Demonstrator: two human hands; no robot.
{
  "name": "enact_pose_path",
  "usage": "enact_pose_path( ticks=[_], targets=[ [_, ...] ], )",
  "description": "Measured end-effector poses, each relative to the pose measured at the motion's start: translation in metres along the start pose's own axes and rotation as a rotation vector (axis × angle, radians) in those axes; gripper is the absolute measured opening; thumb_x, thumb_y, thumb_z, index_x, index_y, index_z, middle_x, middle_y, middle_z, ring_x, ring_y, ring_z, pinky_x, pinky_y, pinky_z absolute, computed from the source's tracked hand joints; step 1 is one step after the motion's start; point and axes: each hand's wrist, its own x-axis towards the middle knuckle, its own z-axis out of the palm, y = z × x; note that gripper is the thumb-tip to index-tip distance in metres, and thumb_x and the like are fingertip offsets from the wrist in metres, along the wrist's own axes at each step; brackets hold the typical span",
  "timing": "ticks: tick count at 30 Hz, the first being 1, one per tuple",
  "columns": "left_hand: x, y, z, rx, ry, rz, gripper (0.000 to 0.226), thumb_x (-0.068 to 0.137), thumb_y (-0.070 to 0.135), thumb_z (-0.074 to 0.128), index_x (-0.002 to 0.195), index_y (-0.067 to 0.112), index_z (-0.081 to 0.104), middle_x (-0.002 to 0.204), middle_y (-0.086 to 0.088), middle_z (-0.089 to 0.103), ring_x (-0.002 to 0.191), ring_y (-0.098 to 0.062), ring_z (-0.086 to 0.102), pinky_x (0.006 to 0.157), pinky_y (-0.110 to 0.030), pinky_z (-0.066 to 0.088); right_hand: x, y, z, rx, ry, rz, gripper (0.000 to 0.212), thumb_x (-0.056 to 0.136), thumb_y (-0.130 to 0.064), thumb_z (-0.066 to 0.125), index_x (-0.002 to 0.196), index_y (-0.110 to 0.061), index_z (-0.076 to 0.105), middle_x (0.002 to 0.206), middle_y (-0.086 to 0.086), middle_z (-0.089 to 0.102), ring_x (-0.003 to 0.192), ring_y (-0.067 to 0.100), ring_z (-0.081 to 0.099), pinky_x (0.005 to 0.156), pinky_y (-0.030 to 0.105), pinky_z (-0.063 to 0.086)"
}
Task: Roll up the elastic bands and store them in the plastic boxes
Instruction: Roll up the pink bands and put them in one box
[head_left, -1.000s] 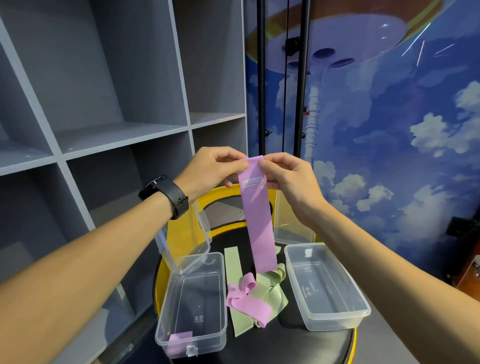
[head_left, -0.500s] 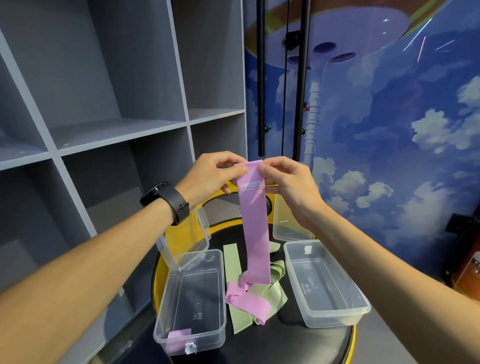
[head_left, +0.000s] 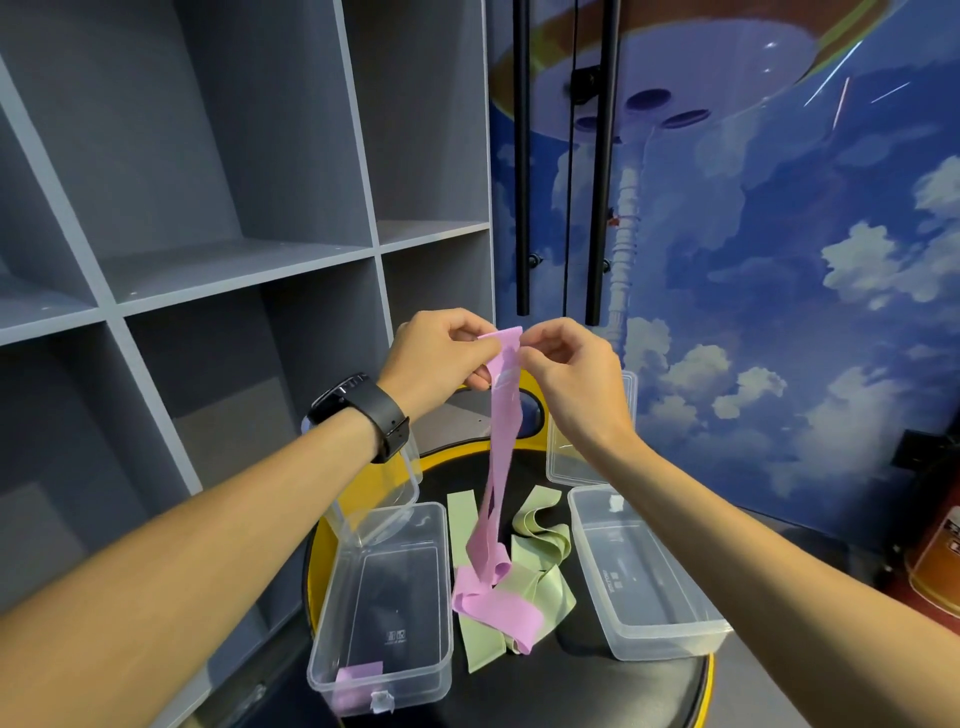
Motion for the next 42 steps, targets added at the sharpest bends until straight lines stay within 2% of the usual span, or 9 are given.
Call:
enact_pose_path(
  ticks=[8,13,15,18,22,28,33,38,42],
  targets=[
    [0.000,0.008,0.002,-0.064,-0.029,0.030,0.020,0.093,0.027,0.059,0.105,0.020,0.074,0.090,0.000,0.074,0.076,-0.014,0.072,0.078,-0.036,0.060,0.000,-0.006,-0.002,0.098,-0.129,-0.013,0.020,0.086,-0.023,0.071,0.106,-0.020,0.069,0.093,-0.009,0.073,0.087,0.007,0.069,0.076,0.018,0.056],
    [0.003,0.008,-0.001,-0.027,-0.020,0.060,0.019,0.092,0.021,0.061,0.107,0.021,0.072,0.093,-0.001,0.074,0.084,-0.015,0.071,0.081,-0.036,0.059,0.008,-0.008,-0.006,0.081,-0.035,-0.003,0.006,0.092,-0.022,0.065,0.094,-0.021,0.070,0.085,-0.007,0.071,0.084,0.012,0.068,0.075,0.029,0.059],
    [0.007,0.008,-0.004,0.026,0.009,0.107,0.023,0.090,0.025,0.063,0.113,0.023,0.068,0.107,0.003,0.070,0.100,-0.011,0.065,0.088,-0.032,0.055,0.011,-0.009,-0.008,0.104,-0.058,0.026,0.009,0.093,-0.020,0.063,0.095,-0.021,0.071,0.089,-0.004,0.072,0.091,0.016,0.067,0.082,0.039,0.058],
    [0.011,0.010,-0.008,0.022,-0.066,0.098,0.036,0.091,0.032,0.063,0.126,0.026,0.060,0.126,0.009,0.062,0.115,-0.005,0.055,0.097,-0.027,0.045,0.012,-0.011,-0.011,0.165,-0.125,0.035,0.010,0.094,-0.019,0.061,0.095,-0.021,0.071,0.094,-0.001,0.072,0.095,0.019,0.067,0.085,0.036,0.057],
    [0.011,0.014,-0.011,-0.010,-0.059,0.104,0.019,0.091,0.030,0.062,0.105,0.020,0.073,0.100,0.006,0.071,0.095,-0.007,0.064,0.079,-0.019,0.050,0.011,-0.014,-0.012,0.287,-0.187,0.069,0.012,0.094,-0.015,0.062,0.103,-0.014,0.069,0.094,0.001,0.072,0.085,0.012,0.070,0.075,0.024,0.058],
    [0.010,0.016,-0.012,-0.072,-0.006,0.080,0.017,0.094,0.022,0.060,0.106,0.014,0.069,0.092,0.001,0.069,0.071,0.000,0.065,0.054,-0.011,0.047,0.003,-0.008,-0.011,0.324,-0.272,0.174,0.012,0.089,-0.009,0.067,0.101,-0.009,0.068,0.096,0.009,0.074,0.086,0.019,0.073,0.072,0.028,0.059],
    [0.010,0.022,-0.016,-0.146,0.020,0.069,0.015,0.095,0.020,0.057,0.103,0.014,0.068,0.081,0.004,0.069,0.067,-0.002,0.064,0.060,-0.020,0.054,-0.020,0.016,-0.008,0.228,-0.428,0.232,0.011,0.086,-0.005,0.069,0.088,-0.016,0.068,0.092,0.003,0.074,0.083,0.016,0.070,0.079,0.032,0.059],
    [0.013,0.032,-0.021,-0.190,0.027,0.072,0.019,0.097,0.021,0.054,0.109,0.012,0.066,0.085,0.003,0.069,0.069,-0.002,0.066,0.059,-0.016,0.054,-0.046,0.044,-0.007,0.105,-0.531,0.316,0.025,0.087,-0.010,0.069,0.112,-0.012,0.067,0.110,0.003,0.071,0.100,0.022,0.066,0.085,0.032,0.055],
    [0.014,0.037,-0.024,-0.207,0.050,0.076,0.016,0.097,0.022,0.053,0.107,0.016,0.064,0.089,0.002,0.068,0.077,-0.006,0.066,0.062,-0.017,0.056,-0.065,0.062,-0.011,0.042,-0.630,0.369,0.023,0.088,-0.008,0.068,0.110,-0.012,0.066,0.107,0.001,0.070,0.096,0.020,0.067,0.082,0.028,0.058]
  ],
)
